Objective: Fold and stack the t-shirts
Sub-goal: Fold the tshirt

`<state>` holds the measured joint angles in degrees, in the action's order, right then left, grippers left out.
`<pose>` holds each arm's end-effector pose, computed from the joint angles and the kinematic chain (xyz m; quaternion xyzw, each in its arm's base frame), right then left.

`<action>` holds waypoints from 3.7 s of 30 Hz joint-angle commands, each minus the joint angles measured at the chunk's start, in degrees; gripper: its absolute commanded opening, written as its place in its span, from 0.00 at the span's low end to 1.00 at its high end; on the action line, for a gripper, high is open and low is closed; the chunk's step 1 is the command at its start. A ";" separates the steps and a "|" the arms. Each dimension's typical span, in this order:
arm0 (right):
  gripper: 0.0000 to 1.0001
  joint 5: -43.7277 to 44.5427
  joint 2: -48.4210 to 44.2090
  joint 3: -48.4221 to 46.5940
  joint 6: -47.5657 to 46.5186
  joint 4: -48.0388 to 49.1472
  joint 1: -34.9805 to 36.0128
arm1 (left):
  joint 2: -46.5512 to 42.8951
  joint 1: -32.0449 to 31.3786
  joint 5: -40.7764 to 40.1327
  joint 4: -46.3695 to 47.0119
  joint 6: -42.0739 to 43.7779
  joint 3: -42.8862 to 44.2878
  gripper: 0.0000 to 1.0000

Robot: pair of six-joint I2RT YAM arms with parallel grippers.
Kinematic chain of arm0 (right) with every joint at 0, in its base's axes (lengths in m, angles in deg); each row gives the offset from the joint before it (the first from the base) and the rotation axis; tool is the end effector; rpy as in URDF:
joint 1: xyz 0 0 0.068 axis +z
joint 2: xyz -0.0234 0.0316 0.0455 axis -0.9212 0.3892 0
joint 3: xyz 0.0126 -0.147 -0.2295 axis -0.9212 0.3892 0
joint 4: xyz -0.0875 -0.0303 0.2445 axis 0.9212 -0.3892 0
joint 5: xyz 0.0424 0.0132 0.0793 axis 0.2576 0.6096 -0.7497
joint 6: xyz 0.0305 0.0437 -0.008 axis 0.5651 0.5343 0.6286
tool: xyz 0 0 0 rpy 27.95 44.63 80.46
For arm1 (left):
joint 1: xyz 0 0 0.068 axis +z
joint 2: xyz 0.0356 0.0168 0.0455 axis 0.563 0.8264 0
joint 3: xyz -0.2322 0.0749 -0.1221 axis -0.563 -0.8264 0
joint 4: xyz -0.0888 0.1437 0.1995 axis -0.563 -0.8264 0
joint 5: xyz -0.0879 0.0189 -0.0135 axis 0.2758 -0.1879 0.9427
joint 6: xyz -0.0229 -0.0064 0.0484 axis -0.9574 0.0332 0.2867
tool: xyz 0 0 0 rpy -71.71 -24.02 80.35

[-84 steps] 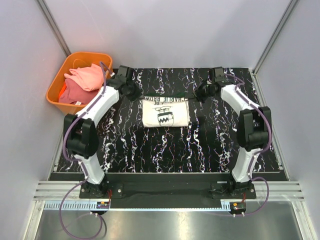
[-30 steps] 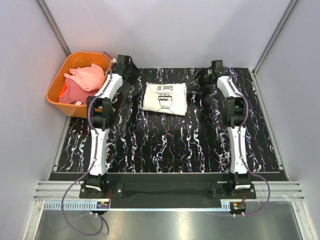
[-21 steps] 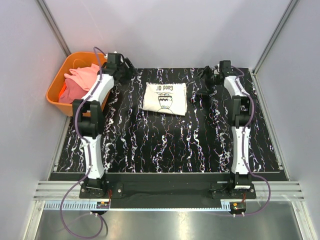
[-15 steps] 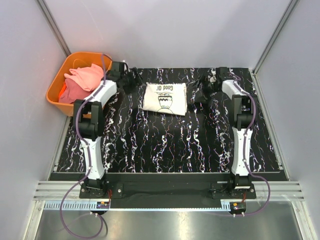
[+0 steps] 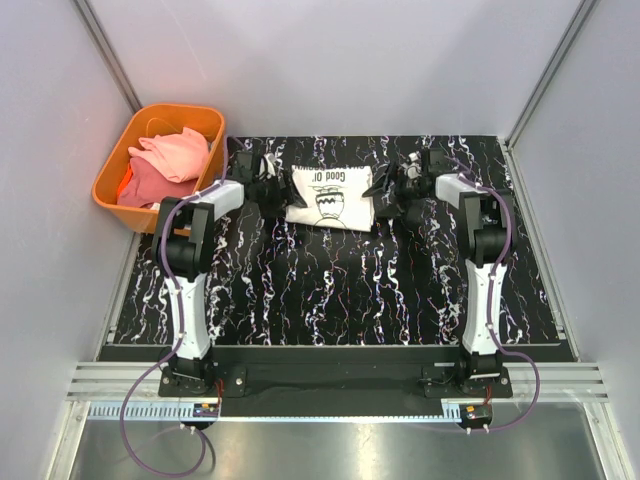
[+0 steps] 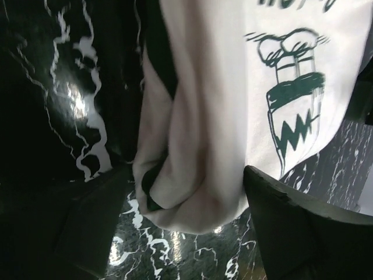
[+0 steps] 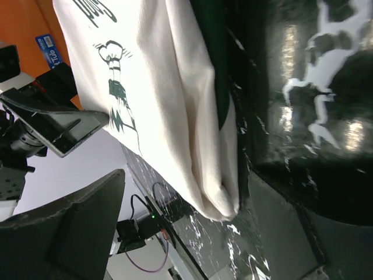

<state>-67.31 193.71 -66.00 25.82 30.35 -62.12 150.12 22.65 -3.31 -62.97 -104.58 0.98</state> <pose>0.4828 0.0690 0.1245 0.1137 0.8708 0.4652 0.1115 0.4497 -0.1092 0.1611 -0.0652 0.9184 -0.3220 0.2205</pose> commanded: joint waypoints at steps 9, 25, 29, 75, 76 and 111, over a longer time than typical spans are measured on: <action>0.87 -0.46 -4.93 7.76 -0.63 6.90 2.23 | -7.18 -0.07 6.90 7.99 2.38 -9.96 0.84; 0.82 -4.33 -9.32 14.79 -3.98 8.13 2.41 | -12.37 -0.16 7.26 4.65 6.51 -14.97 0.82; 0.82 -4.16 -10.82 15.76 -4.59 8.13 2.41 | -16.93 -0.07 3.13 4.38 8.70 -16.90 0.84; 0.79 -3.63 -9.33 15.06 -3.97 7.69 3.38 | -7.71 -0.60 8.13 5.26 5.37 -12.07 0.72; 0.79 -3.63 -9.24 15.15 -4.15 7.60 3.38 | -7.19 -0.60 8.22 5.09 5.37 -11.90 0.73; 0.78 11.48 -22.18 16.31 -16.71 -12.43 4.26 | -20.91 0.63 0.06 -9.50 7.65 -19.30 0.79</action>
<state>-60.69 167.50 -41.24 14.09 21.15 -57.73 126.32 21.77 1.17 -71.59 -99.35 -24.62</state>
